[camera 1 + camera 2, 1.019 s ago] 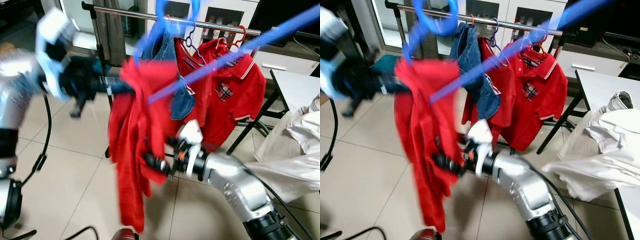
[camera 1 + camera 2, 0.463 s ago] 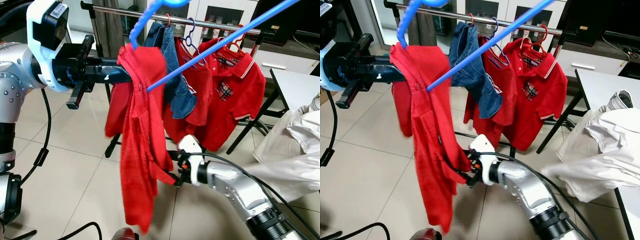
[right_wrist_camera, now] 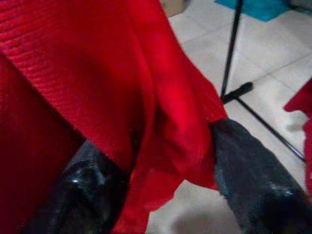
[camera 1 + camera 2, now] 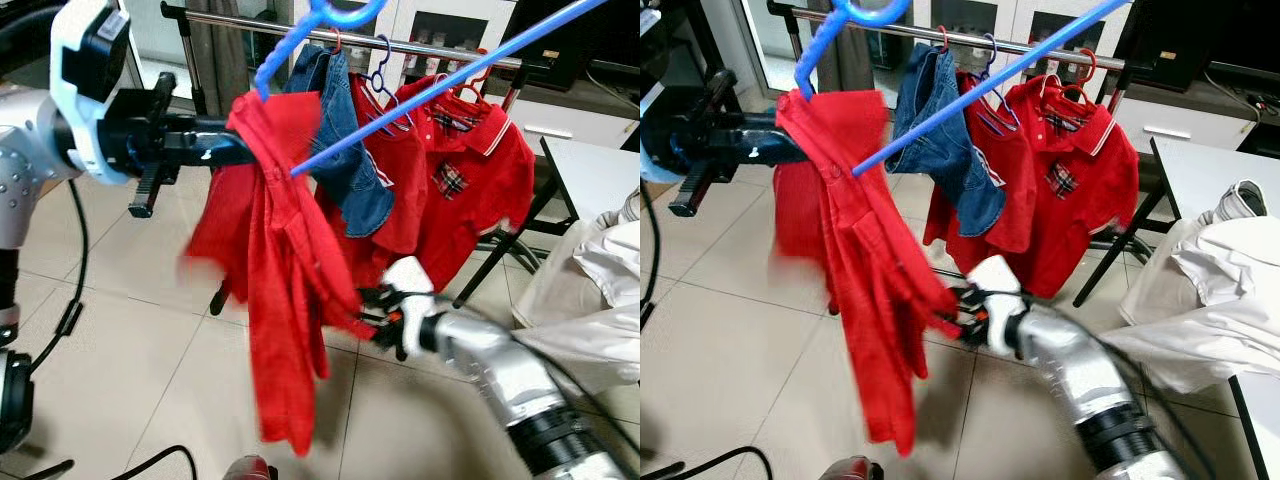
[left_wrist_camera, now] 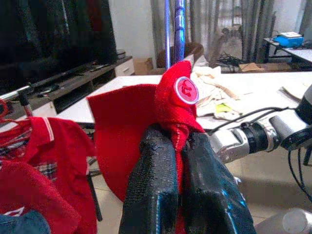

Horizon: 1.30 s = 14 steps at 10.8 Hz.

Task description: Hang hanger

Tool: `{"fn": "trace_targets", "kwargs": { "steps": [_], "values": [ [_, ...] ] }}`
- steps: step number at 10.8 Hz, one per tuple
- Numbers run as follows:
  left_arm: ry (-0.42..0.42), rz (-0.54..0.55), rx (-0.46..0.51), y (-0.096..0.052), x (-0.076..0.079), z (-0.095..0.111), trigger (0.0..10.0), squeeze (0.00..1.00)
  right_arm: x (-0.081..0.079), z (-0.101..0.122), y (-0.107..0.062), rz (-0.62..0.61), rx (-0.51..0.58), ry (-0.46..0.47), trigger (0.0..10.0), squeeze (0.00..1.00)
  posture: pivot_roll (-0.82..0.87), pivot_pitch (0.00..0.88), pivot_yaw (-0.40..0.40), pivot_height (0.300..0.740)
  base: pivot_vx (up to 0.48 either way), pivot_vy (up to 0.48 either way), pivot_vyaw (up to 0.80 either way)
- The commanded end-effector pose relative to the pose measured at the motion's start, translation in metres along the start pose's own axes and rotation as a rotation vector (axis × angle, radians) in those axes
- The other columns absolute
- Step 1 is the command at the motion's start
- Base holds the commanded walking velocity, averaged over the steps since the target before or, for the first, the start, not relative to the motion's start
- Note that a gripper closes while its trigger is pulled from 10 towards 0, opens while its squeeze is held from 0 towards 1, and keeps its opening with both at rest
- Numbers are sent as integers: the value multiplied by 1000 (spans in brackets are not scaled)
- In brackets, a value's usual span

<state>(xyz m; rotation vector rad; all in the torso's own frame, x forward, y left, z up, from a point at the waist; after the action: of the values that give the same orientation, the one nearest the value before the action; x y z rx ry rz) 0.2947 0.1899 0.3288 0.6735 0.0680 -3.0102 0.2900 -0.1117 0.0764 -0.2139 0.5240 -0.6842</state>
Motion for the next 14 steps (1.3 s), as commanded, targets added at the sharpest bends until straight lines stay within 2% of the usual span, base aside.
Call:
{"fn": "trace_targets", "kwargs": {
  "steps": [1, 5, 7, 10, 11, 12, 13, 14],
  "values": [
    [118, 49, 51, -12, -3, 27, 0, 0, 17, -22, -11, -86, -85, 53, 0, 0, 197, 44, -34, 740, 0, 0, 0],
    [131, 83, 37, -18, -3, 27, 0, 0, 26, -16, -15, -121, -33, 68, 0, 0, 200, 42, -34, 740, 0, 0, 0],
    [120, 94, -18, -22, 0, 17, 0, 0, 32, 7, -24, -140, 113, 112, 0, 0, 199, 44, -29, 740, 0, 0, 0],
    [101, 132, -50, -27, 8, 5, 0, 0, 48, 37, -51, -197, 299, 183, 0, 0, 192, 44, -34, 740, 0, 0, 0],
    [81, 135, -103, -32, 18, -5, 0, 0, 55, 54, -66, -245, 384, 177, 0, 0, 189, 41, -31, 740, 0, 0, 0],
    [61, 127, -126, -33, 24, -11, 0, 0, 57, 62, -71, -261, 423, 174, 0, 0, 188, 40, -31, 740, 0, 0, 0],
    [42, 101, -211, -35, 40, -28, 0, 0, 60, 79, -80, -294, 499, 176, 0, 0, 187, 37, -29, 740, 0, 0, 0],
    [17, 116, -239, -37, 50, -37, 0, 0, 65, 92, -88, -340, 559, 189, 0, 0, 184, 35, -26, 740, 0, 0, 0]
  ]
}}
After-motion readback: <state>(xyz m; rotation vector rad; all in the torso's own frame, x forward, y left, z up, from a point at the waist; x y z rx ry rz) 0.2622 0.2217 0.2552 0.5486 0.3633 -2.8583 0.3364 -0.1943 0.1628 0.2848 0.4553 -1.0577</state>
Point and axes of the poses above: a point about 5 cm out from each wrist's last joint towards the gripper, its own y axis pointing out of the wrist towards the gripper, its own z axis along the axis of the wrist's last joint, x = y × z, the point moved 1 cm from there along y, pointing out of the wrist towards the gripper, and after that the axes turned 15 degrees about y, right-handed, at the moved point
